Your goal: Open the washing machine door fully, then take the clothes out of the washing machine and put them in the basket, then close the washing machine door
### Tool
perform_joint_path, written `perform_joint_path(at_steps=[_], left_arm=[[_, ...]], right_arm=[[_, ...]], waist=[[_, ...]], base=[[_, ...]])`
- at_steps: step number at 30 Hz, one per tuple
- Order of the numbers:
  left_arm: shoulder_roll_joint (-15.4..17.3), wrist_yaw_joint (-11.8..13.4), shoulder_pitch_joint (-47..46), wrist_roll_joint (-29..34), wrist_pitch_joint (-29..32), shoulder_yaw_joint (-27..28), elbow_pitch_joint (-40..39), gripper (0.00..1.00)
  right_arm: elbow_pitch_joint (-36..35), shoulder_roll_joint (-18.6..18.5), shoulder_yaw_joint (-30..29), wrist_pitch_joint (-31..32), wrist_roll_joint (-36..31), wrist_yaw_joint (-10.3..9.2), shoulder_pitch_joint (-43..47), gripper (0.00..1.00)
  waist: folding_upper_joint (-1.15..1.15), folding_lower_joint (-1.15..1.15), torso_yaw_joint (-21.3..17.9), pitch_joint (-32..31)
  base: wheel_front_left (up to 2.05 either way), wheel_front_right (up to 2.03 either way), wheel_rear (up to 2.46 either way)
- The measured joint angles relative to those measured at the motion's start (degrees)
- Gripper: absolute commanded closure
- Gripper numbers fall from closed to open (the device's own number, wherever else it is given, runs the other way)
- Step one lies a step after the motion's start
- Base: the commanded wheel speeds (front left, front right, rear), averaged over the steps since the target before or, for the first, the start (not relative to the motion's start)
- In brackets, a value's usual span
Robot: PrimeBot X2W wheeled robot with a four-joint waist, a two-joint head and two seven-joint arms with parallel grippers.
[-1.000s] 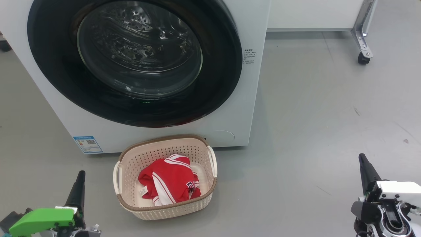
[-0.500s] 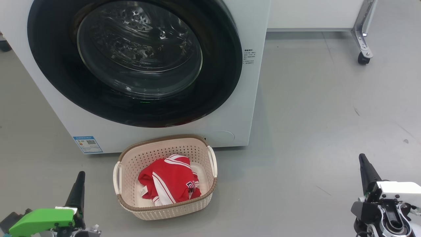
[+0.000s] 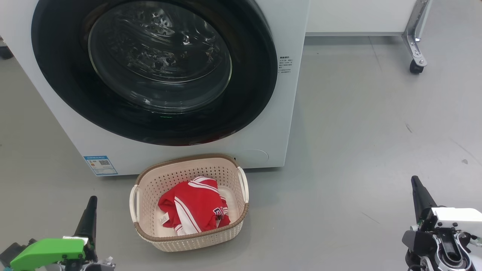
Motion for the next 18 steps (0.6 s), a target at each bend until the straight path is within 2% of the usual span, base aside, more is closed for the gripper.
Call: perform_joint_path(at_steps=[18], left_arm=[[0.00,-0.01,-0.14,0.00,0.00,0.10,0.15,1.00]], right_arm=[[0.15,0.01,-0.09,0.07,0.00,0.00,-0.01,1.00]], waist=[[0.00,0.00,0.00,-0.01]], base=[[0.00,0.00,0.00]])
